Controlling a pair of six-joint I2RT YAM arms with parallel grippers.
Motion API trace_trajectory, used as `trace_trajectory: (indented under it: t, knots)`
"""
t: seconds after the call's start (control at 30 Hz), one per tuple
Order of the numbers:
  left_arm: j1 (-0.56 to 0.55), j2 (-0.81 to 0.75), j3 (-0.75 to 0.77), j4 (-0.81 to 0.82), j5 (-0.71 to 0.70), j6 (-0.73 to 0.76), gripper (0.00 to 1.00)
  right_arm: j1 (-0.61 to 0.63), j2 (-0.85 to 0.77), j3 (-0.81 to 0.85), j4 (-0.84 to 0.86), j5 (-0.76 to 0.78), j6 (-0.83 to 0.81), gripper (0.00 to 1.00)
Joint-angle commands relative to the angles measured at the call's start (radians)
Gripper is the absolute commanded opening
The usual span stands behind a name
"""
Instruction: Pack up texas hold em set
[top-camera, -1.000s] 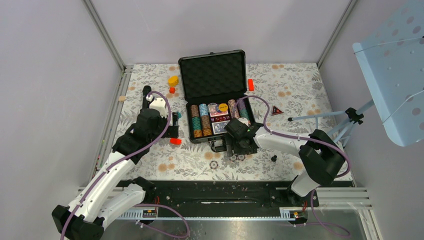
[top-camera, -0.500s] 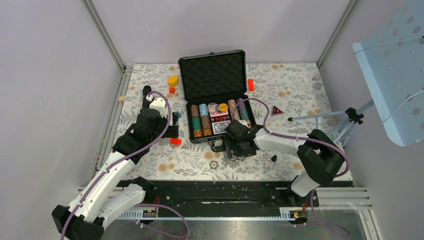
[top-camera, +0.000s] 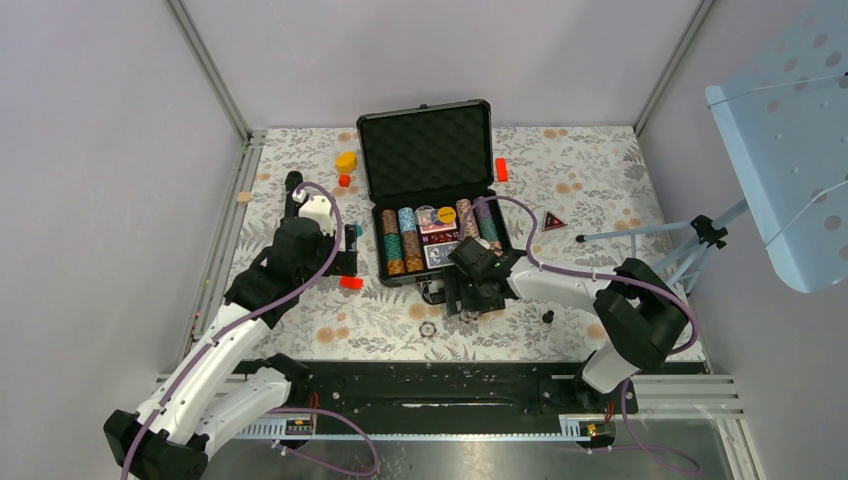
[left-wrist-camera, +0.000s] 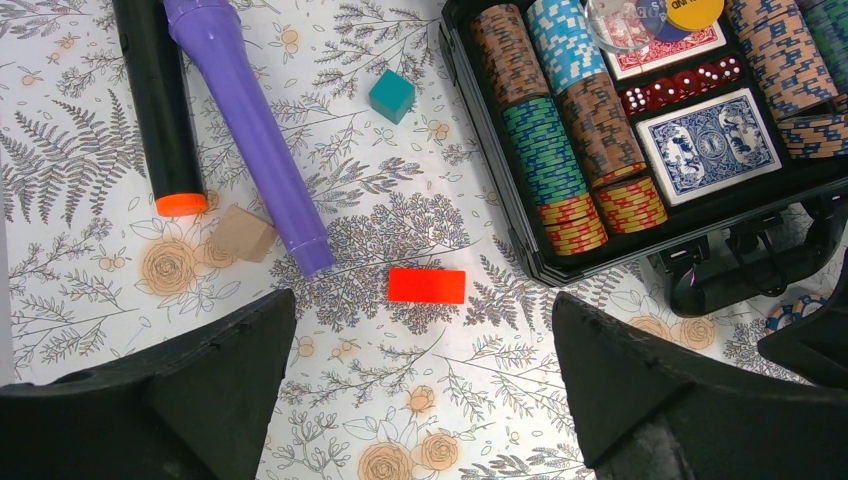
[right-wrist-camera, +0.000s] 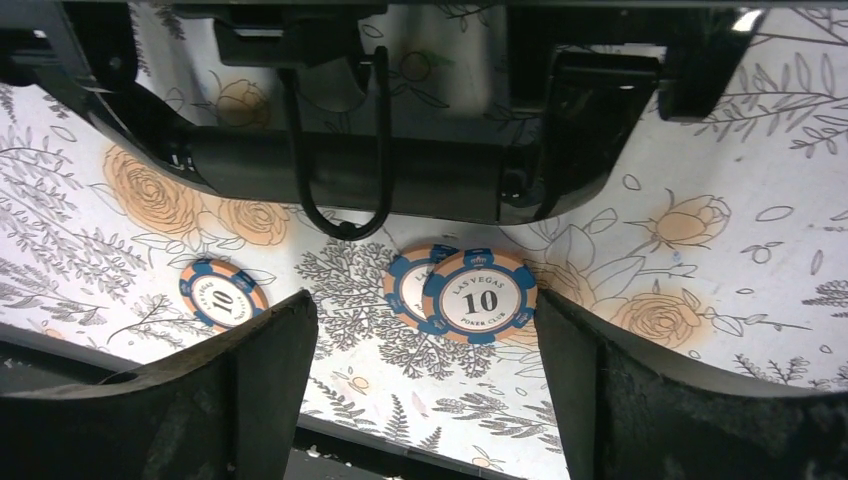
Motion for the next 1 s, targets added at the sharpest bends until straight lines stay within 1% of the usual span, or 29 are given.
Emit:
trace_trajectory:
  t: [0.0, 0.2, 0.37, 0.67, 0.97]
  knots:
    - [0.004, -0.002, -0.009, 0.044, 0.016, 0.002, 0.99, -0.003, 0.021, -0.009, 0.031, -0.064, 0.019, 0.86]
    - [0.005, -0.002, -0.01, 0.044, 0.016, 0.002, 0.99, -0.003, 0.015, -0.002, 0.051, -0.096, 0.025, 0.85]
    - [0.004, -0.004, -0.01, 0.043, 0.017, 0.002, 0.99, -0.003, -0.004, -0.005, 0.051, -0.094, 0.024, 0.85]
    - [0.004, -0.003, -0.01, 0.043, 0.017, 0.002, 0.99, -0.003, -0.049, 0.017, -0.018, -0.007, -0.006, 0.85]
    - [0.004, -0.004, -0.01, 0.043, 0.016, 0.002, 0.99, -0.004, -0.028, 0.05, -0.051, 0.015, -0.038, 0.85]
